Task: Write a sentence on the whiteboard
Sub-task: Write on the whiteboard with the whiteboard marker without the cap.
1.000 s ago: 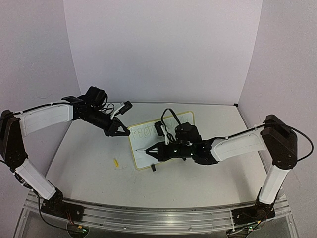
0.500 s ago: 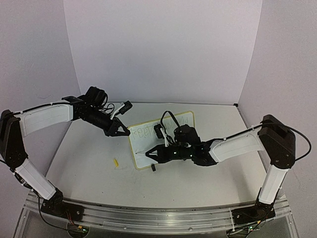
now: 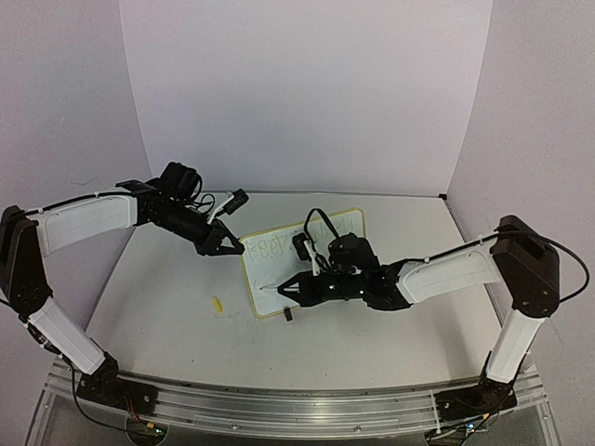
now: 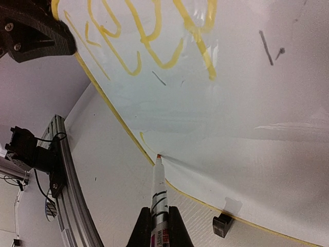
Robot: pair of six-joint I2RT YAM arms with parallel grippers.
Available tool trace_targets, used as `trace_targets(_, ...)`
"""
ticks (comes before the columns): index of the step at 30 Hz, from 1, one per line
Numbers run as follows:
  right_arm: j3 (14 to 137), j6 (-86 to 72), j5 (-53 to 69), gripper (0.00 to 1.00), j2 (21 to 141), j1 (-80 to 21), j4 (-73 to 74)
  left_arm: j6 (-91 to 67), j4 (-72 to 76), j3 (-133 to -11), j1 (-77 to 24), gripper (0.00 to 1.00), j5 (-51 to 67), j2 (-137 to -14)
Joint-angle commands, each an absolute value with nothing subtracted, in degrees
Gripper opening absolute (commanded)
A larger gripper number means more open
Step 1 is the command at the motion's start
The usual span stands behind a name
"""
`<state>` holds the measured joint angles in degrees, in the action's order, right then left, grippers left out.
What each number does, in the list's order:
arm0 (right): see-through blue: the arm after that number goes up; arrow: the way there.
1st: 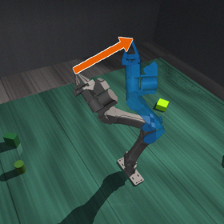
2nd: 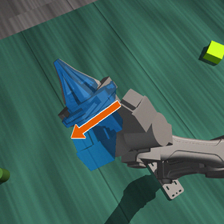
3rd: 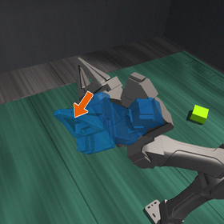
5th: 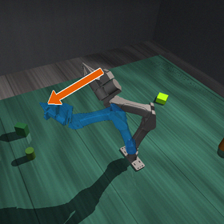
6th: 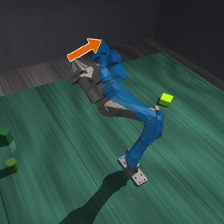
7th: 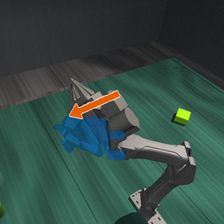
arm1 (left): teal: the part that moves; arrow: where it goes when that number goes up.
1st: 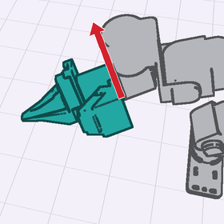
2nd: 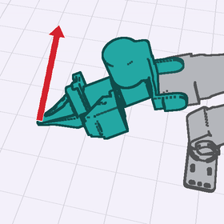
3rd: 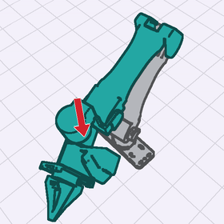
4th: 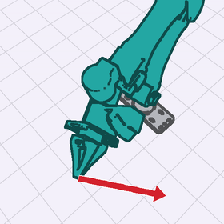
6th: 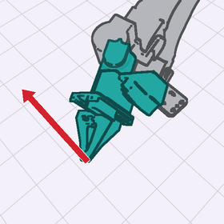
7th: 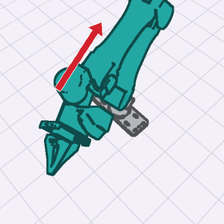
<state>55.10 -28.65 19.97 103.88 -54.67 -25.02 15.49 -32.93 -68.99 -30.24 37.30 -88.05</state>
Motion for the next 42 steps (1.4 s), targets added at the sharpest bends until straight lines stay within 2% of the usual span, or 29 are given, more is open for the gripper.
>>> trace_targets(1, 54.73, -27.67, 15.47, 0.0, 100.18, -53.72, -24.52, 17.76, -34.57, -69.43, -31.2, 0.0, 34.1, -89.45)
trace_targets(42, 53.08, -29.43, 16.56, 0.0, 102.01, -53.53, -25.22, 17.71, -34.65, -69.52, -31.29, 0.0, 34.12, -89.58)
